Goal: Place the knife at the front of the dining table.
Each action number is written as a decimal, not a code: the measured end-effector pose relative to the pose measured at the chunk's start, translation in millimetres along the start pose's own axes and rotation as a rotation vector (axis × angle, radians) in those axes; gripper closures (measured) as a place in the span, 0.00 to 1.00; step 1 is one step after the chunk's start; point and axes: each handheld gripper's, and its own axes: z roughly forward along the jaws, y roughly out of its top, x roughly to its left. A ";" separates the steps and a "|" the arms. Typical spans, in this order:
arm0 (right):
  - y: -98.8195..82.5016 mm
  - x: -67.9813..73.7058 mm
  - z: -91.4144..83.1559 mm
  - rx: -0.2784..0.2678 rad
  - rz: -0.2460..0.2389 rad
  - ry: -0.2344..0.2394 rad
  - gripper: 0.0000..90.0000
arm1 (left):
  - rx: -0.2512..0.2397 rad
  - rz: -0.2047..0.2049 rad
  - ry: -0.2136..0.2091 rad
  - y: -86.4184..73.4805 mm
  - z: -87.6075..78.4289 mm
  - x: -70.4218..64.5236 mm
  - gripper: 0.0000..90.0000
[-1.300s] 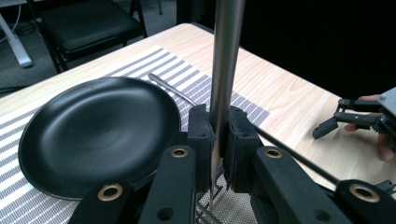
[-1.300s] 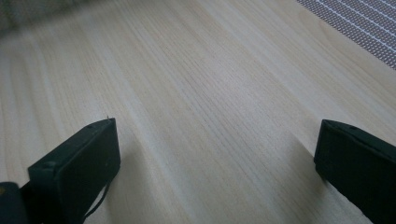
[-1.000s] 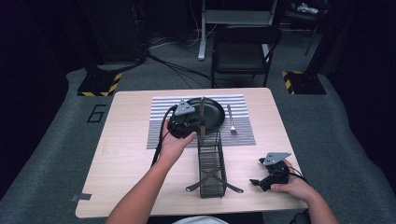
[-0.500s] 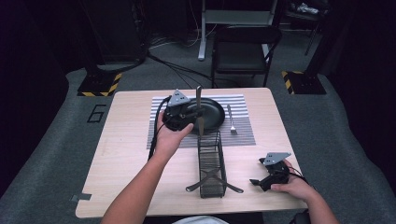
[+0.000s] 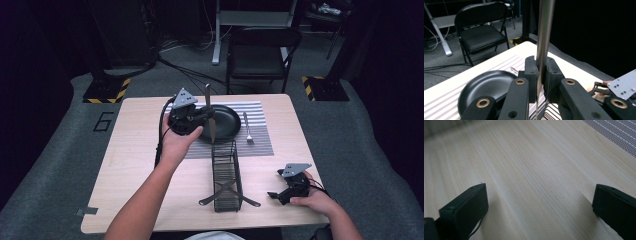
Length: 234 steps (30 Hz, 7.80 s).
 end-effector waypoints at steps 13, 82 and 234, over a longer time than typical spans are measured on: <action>0.0 0.1 0.1 0.000 0.001 -0.001 0.00 | -0.003 -0.028 0.058 -7.4 -10.2 20.1 0.92; 0.0 -0.1 0.0 0.001 -0.001 0.001 0.00 | 0.181 -0.249 0.379 -100.8 24.1 131.9 0.92; 0.0 0.0 0.0 0.001 -0.001 0.000 0.00 | 0.291 -0.445 0.398 -195.9 80.5 136.9 0.55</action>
